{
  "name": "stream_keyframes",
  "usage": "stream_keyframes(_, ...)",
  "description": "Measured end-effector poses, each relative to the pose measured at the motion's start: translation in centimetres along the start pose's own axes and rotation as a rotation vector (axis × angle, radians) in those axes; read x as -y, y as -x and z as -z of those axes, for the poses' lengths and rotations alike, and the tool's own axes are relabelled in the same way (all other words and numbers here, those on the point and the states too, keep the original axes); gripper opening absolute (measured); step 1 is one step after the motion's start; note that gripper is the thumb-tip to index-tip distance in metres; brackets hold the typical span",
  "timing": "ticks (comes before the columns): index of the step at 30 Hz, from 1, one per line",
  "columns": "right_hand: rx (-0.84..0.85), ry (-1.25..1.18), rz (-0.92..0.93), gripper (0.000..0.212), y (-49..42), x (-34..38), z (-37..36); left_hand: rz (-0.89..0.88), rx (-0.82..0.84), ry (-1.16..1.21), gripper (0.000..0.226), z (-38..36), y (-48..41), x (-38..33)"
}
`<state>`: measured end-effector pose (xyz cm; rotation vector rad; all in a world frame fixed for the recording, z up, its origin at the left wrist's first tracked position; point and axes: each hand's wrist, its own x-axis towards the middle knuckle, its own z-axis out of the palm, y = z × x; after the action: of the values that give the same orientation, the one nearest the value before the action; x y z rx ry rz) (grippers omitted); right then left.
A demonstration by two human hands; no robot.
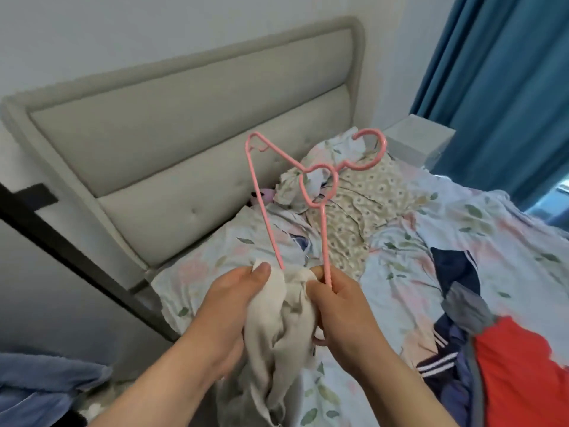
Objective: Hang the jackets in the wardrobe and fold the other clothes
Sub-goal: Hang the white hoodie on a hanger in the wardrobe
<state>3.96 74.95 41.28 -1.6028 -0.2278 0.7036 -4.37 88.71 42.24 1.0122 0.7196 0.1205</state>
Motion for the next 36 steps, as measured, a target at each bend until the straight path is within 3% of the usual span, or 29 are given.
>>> stream_keyframes(3, -0.122, 0.093, 0.031, 0.032, -1.1, -1.5, 1.8, 0.313, 0.105, -0.062, 0.041, 1.0, -3.7, -0.6)
stream_keyframes(7, -0.232, 0.163, -0.01, 0.022, -2.0, -3.4, 4.4, 0.239, 0.066, -0.231, 0.016, 3.5, -9.0, -1.2)
stream_keyframes(10, -0.387, 0.195, -0.063, 0.017, -1.9, -5.1, 6.6, 0.224, 0.058, -0.255, 0.022, 5.6, -12.2, -1.8)
stream_keyframes(14, -0.604, 0.222, -0.099, 0.015, -0.6, -6.8, 9.7, 0.337, 0.088, -0.236, 0.033, 7.4, -16.2, -3.1)
stream_keyframes(18, -0.789, 0.337, -0.144, 0.015, 2.4, -8.3, 13.0, 0.186, 0.144, -0.351, 0.036, 8.2, -20.2, -5.0)
stream_keyframes(22, -0.917, 0.434, -0.24, 0.018, 6.0, -9.9, 16.1, 0.009, 0.222, -0.485, 0.02, 6.3, -23.2, -6.3)
stream_keyframes(27, -1.013, 0.553, -0.252, 0.024, 7.9, -10.9, 18.6, -0.09, 0.379, -0.636, 0.019, -1.6, -24.7, -4.3)
stream_keyframes(36, -1.269, 0.513, -0.123, 0.017, 8.5, -9.5, 28.6, -0.272, 0.454, -0.512, 0.018, -17.2, -23.3, -3.2)
